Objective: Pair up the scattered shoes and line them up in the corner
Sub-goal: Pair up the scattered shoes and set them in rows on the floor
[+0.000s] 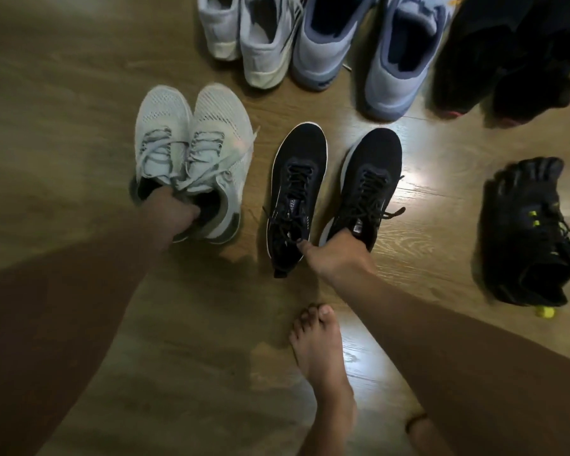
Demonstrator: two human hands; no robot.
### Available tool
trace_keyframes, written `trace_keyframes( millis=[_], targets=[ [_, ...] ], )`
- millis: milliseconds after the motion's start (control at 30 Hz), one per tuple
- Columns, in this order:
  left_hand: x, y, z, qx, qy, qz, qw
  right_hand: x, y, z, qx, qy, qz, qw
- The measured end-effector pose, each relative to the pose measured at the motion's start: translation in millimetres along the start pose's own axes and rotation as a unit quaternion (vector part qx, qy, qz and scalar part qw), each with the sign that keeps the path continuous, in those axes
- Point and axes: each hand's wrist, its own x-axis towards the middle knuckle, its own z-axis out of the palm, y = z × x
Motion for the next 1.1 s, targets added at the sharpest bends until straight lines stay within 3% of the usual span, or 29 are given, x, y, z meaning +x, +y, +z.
trace_keyframes(
  millis=[167, 267, 433, 567, 733, 867, 967, 1100],
  targets=[
    [-25.8, -18.9, 21.2, 0.124, -0.022, 0.09, 0.988, -2.7, -3.7, -18.2, -0.127, 0.009, -0.043, 0.991],
    [-35.1, -22.0, 34.4, 0.115, -0.007, 0.115, 0.987, -2.0, -1.0, -16.2, -0.162, 0.007, -0.056, 0.985],
    [-25.5, -10.7, 36.3, -0.01, -0.008, 0.072, 0.997, 4.6, -9.7, -12.3, -0.109, 0.053, -0.13, 0.984],
    [-10.4, 15.5, 14.7, 0.058, 0.101, 0.124, 0.985, 17.6, -22.2, -21.5, -0.055, 0.083, -0.192, 0.976],
    [-5.7, 24.4, 0.7, 0.078, 0.091, 0.116, 0.986, 25.7, -15.2, -27.0, -0.014, 0.036, -0.199, 0.979],
    [-58.9, 45.9, 25.1, 0.066, 0.217, 0.091, 0.97, 8.9, 31.4, -33.7, 0.076, 0.023, -0.237, 0.968],
    [-108.9, 69.3, 59.2, 0.126, 0.209, 0.224, 0.943, 9.1, 92.9, -60.2, 0.156, 0.07, -0.174, 0.97],
    [-153.3, 113.4, 120.3, 0.187, 0.106, 0.379, 0.9, 26.1, 205.7, -120.1, 0.2, 0.234, 0.005, 0.951]
  ],
)
